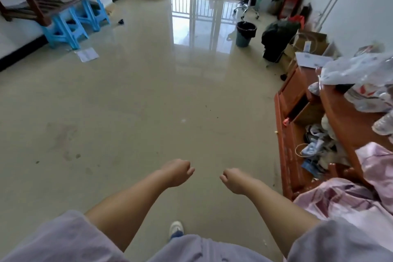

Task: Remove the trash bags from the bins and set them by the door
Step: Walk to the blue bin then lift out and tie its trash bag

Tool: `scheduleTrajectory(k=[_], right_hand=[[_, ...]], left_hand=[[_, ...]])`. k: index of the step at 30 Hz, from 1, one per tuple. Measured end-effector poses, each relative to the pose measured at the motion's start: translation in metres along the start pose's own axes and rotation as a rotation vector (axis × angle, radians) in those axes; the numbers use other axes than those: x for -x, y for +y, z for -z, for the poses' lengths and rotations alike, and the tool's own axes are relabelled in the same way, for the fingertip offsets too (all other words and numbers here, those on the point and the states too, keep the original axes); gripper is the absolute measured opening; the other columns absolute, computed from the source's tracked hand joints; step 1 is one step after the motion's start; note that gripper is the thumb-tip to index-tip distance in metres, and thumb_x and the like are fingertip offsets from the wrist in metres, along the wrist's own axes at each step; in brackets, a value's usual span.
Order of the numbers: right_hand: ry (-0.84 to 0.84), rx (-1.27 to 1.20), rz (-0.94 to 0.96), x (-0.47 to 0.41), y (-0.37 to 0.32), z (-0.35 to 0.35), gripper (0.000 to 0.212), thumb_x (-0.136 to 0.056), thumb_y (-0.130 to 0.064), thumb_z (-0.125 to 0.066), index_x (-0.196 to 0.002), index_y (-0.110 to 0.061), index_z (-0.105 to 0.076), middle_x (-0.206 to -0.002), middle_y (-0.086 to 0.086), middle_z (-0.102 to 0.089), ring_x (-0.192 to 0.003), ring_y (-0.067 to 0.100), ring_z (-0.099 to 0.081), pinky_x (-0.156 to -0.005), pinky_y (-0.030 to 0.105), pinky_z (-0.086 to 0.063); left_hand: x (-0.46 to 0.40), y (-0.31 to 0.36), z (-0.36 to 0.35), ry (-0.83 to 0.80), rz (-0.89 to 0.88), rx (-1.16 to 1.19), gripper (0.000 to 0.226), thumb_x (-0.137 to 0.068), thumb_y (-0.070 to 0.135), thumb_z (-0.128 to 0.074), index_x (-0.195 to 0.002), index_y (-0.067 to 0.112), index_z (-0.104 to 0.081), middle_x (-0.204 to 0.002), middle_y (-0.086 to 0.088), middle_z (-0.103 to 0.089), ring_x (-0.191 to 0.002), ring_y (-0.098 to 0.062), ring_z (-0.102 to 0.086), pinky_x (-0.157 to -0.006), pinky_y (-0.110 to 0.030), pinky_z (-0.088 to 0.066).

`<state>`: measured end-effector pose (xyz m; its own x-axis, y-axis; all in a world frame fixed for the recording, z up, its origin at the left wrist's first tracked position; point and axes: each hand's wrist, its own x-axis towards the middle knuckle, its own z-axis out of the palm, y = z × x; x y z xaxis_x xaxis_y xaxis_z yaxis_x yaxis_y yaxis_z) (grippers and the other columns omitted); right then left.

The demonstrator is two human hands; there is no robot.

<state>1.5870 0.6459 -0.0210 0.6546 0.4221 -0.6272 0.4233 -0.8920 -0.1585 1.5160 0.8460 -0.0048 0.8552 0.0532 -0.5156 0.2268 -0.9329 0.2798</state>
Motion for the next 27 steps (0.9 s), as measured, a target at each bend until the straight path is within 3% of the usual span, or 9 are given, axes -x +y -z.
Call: scheduleTrajectory(k=[7, 17, 20, 27], right_hand=[[0.058, -0.134, -0.054, -0.115, 0.019, 0.109, 0.041, -0.100, -0.035, -0.029, -0.110, -0.005, -0.055, -0.118, 0.021, -0.058, -0.105, 0.036, -0.057, -0.079, 0.035, -0.042], [0.085, -0.102, -0.111, -0.300, 0.141, 0.287, 0.041, -0.100, -0.036, -0.031, -0.114, -0.007, -0.055, -0.122, 0.019, -0.058, -0.109, 0.035, -0.057, -0.086, 0.037, -0.044], [0.069, -0.050, -0.113, -0.349, 0.172, 0.347, 0.041, -0.100, -0.037, -0.029, -0.114, -0.006, -0.054, -0.122, 0.019, -0.057, -0.108, 0.035, -0.057, -0.079, 0.035, -0.041], [0.035, -0.051, -0.085, -0.492, 0.194, 0.457, 0.042, -0.100, -0.036, -0.030, -0.115, -0.005, -0.054, -0.123, 0.020, -0.056, -0.110, 0.036, -0.056, -0.086, 0.036, -0.044]], left_hand=[[-0.151, -0.002, 0.106, -0.037, -0.079, -0.139, 0.043, -0.100, 0.041, -0.030, -0.106, 0.009, -0.058, -0.112, -0.014, -0.063, -0.103, -0.033, -0.059, -0.080, -0.034, -0.046], [-0.398, 0.048, 0.242, -0.034, -0.103, -0.151, 0.044, -0.100, 0.040, -0.028, -0.106, 0.007, -0.057, -0.112, -0.014, -0.063, -0.103, -0.032, -0.059, -0.077, -0.033, -0.042], [-0.458, 0.066, 0.288, 0.004, -0.119, -0.124, 0.045, -0.100, 0.040, -0.029, -0.107, 0.007, -0.058, -0.111, -0.015, -0.063, -0.102, -0.033, -0.059, -0.076, -0.033, -0.042], [-0.611, 0.055, 0.375, -0.009, -0.098, -0.101, 0.044, -0.099, 0.041, -0.030, -0.102, 0.007, -0.059, -0.096, -0.011, -0.062, -0.085, -0.027, -0.058, -0.069, -0.031, -0.041]])
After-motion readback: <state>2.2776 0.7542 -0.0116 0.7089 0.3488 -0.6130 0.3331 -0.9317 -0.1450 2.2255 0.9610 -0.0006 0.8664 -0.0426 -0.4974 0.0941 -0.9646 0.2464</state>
